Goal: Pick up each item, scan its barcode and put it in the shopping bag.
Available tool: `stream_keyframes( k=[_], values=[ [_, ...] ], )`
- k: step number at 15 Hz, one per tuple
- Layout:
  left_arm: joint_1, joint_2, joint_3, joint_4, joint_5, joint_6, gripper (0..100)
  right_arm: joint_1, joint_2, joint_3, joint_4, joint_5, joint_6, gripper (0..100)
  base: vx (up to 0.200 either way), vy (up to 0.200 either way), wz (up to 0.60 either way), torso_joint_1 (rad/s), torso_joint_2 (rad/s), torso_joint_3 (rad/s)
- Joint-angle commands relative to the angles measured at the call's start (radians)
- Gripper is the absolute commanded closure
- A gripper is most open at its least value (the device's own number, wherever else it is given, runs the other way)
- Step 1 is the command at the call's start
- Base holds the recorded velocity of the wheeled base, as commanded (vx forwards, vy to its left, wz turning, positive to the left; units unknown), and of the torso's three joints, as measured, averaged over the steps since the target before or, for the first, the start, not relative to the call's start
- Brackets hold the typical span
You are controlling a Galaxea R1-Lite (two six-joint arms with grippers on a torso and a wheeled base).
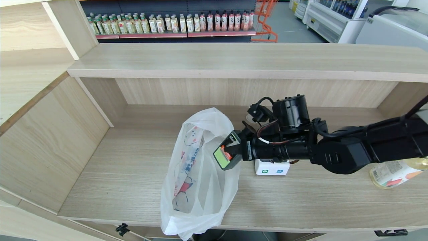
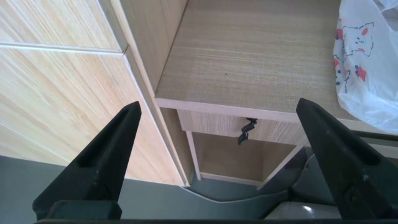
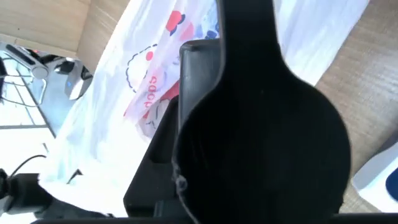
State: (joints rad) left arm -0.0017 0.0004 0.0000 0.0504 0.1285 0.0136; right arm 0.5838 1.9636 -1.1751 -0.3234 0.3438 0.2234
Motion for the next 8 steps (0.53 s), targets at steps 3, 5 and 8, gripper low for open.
stream_keyframes(
  k=[3,5,8],
  values=[
    [0.0,0.0,0.0,0.0,0.0,0.0,0,-0.004,0.09,-0.017,-0.063,-0.003,-0.142,100,0.0,0.0,0.0,0.0,0.0,0.0],
    [0.0,0.0,0.0,0.0,0.002,0.0,0,-0.007,0.118,-0.023,-0.095,-0.005,-0.28,100,0.0,0.0,0.0,0.0,0.0,0.0],
    [0.0,0.0,0.0,0.0,0.002,0.0,0,-0.007,0.152,-0.035,-0.135,-0.003,-0.394,100,0.0,0.0,0.0,0.0,0.0,0.0]
  ],
)
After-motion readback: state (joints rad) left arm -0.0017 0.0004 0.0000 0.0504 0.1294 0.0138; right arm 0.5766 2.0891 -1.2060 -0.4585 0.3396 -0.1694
